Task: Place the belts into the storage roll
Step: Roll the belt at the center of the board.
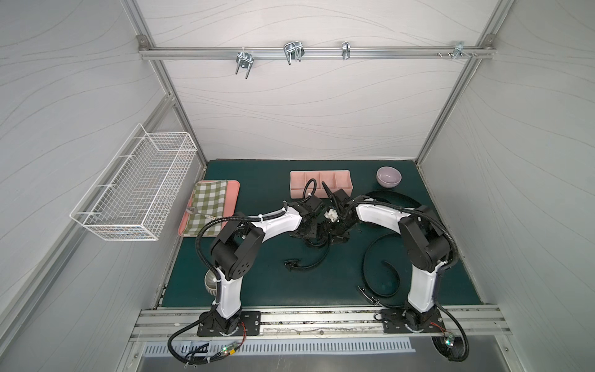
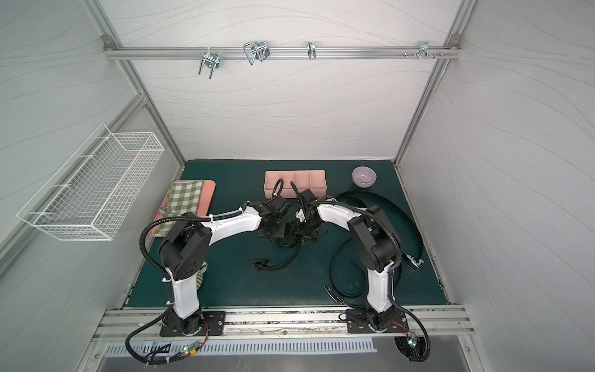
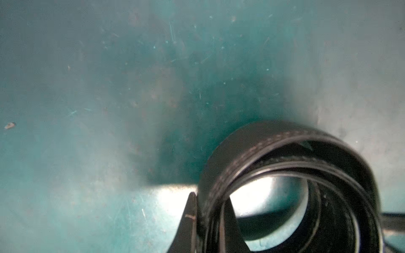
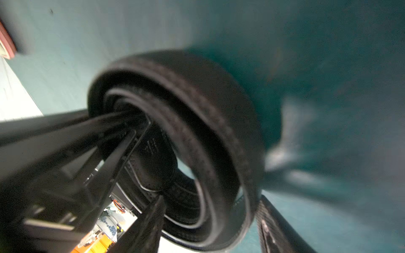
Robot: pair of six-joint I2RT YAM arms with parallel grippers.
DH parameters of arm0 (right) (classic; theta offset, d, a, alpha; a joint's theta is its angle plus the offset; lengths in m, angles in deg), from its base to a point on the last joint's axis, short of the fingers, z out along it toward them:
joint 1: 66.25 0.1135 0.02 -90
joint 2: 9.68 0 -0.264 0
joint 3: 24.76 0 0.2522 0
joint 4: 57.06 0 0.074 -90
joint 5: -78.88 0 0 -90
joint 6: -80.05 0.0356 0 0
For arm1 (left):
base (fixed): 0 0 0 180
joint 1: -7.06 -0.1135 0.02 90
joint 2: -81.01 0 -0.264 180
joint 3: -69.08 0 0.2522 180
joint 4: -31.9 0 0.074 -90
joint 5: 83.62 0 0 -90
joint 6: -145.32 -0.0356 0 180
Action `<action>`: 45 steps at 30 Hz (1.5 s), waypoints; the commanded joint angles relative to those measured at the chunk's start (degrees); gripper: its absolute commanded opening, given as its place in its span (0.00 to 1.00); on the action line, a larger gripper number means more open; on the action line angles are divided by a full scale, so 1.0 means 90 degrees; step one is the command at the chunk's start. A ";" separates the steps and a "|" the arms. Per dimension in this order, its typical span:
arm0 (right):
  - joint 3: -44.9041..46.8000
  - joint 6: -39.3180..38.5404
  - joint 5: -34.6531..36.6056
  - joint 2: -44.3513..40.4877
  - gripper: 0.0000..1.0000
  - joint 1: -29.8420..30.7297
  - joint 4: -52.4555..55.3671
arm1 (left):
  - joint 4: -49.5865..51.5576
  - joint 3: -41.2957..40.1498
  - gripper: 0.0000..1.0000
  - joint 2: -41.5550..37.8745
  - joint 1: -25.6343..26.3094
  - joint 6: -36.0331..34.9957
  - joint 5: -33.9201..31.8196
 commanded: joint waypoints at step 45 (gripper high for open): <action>-0.0376 -0.0408 0.0917 -0.0307 0.00 0.0130 0.1841 | -0.0516 -0.3206 0.68 -0.4737 0.0871 0.0644 -0.0011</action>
